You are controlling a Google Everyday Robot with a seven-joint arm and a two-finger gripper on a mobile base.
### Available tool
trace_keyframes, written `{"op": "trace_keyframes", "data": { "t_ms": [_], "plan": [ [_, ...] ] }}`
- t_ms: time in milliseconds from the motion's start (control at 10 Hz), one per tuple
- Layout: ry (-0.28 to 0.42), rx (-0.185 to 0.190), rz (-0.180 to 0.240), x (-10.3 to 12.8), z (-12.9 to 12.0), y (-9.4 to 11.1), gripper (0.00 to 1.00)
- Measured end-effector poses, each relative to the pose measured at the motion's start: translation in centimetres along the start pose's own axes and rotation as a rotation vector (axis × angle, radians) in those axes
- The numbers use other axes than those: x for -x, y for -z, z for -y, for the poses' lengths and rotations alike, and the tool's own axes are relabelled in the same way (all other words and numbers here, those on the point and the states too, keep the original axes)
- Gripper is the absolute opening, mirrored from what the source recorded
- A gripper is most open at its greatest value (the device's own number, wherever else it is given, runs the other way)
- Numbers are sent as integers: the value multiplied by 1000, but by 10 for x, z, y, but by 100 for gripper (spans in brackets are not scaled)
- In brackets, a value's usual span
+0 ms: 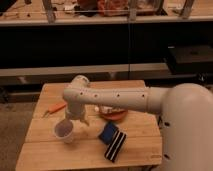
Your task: Pick up the ceramic cup
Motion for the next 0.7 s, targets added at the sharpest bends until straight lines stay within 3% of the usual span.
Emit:
{"op": "trace_keyframes", "data": {
  "t_ms": [200, 500, 700],
  "plan": [
    [62, -2, 6, 0, 0, -2, 80],
    [-47, 2, -14, -5, -3, -4, 80],
    [-2, -1, -6, -5, -2, -6, 80]
  ]
}}
